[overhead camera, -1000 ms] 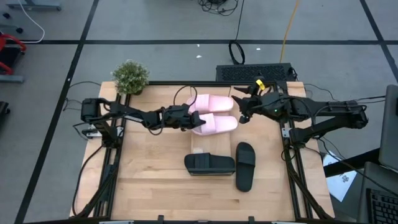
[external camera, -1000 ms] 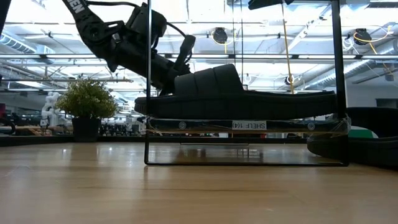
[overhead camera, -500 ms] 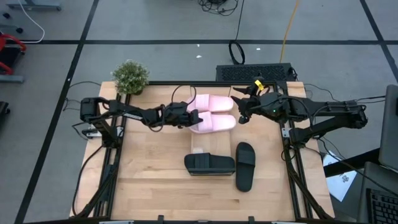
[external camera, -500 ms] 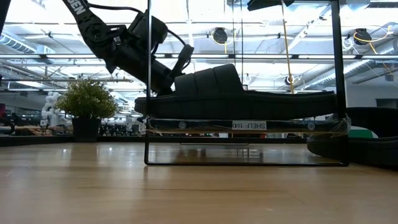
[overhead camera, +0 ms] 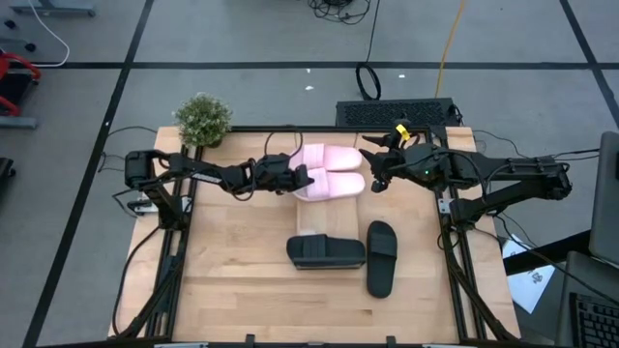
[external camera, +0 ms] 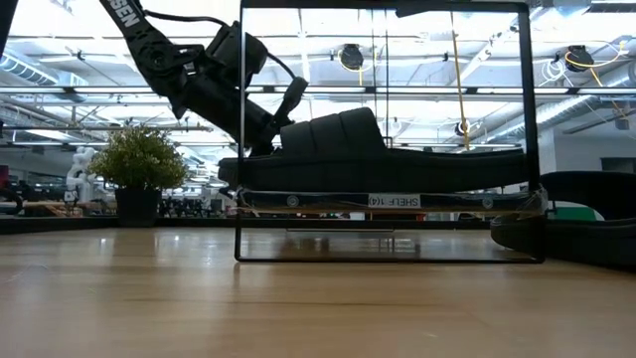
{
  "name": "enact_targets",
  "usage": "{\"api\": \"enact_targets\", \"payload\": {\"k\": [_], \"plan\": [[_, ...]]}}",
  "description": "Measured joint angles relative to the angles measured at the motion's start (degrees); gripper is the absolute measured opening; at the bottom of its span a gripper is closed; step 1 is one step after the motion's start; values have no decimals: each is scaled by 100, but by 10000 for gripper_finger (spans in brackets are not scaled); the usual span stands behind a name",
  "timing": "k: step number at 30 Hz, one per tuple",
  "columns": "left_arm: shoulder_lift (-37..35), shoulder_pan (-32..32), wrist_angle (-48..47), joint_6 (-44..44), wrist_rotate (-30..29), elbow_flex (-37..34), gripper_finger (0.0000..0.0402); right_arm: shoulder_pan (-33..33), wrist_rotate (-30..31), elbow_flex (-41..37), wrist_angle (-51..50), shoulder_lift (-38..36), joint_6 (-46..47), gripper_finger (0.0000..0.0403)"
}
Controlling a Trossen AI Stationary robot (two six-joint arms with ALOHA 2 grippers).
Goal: Pick and place slides into the shelf
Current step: Put the pink slipper on the shelf
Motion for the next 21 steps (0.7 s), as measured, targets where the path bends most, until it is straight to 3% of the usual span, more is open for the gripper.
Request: {"api": "enact_targets", "payload": {"k": [21], "plan": [[0, 25, 71, 197, 50, 0, 29, 0, 0, -264, 384, 2, -2, 148]]}}
